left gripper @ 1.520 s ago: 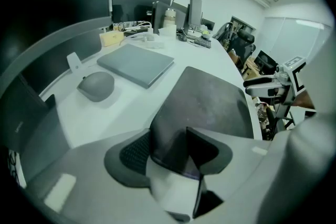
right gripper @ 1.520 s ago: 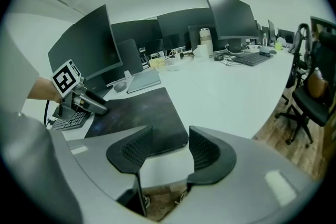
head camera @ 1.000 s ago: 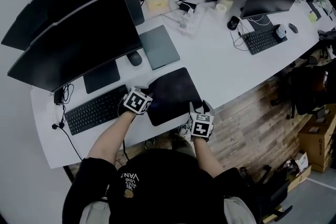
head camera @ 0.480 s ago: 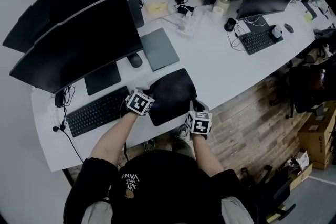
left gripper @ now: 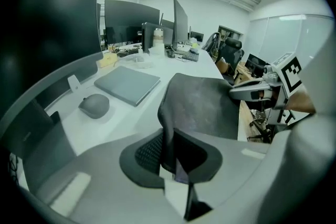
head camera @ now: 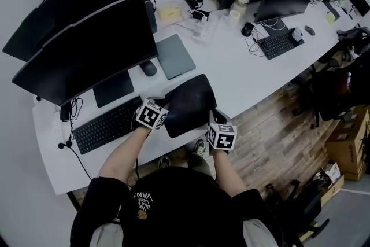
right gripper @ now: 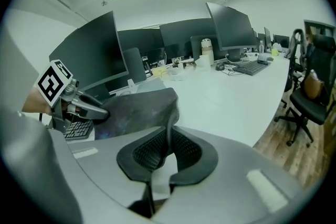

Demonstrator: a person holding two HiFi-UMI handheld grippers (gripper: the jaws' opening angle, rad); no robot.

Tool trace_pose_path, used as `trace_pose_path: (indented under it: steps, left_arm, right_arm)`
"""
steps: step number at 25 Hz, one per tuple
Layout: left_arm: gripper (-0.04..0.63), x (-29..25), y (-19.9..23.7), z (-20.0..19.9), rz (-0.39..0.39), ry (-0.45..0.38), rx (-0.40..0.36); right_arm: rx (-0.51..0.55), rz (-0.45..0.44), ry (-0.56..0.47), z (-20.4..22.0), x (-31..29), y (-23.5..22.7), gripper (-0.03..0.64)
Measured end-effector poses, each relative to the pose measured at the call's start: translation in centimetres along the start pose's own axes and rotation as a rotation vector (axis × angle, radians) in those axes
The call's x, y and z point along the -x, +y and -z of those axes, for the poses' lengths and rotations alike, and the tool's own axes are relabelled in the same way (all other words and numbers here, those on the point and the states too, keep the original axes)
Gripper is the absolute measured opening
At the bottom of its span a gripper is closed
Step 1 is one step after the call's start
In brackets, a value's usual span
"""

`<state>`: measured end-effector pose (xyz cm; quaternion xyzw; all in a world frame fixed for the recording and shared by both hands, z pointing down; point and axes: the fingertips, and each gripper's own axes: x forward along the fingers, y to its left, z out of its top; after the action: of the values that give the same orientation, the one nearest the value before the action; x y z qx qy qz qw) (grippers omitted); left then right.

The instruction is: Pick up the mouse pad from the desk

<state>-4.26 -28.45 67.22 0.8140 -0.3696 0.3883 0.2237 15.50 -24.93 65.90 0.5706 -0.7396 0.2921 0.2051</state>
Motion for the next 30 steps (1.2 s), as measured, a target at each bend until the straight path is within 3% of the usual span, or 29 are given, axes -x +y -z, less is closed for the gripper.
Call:
trace_pose_path:
  steps: [30]
  left_arm:
    - [0.046, 16.2, -2.1, -2.7, 0.127, -0.399, -0.058]
  right_arm:
    - [-0.045, 0.053, -0.386, -4.7, 15.1, 8.4, 0.035]
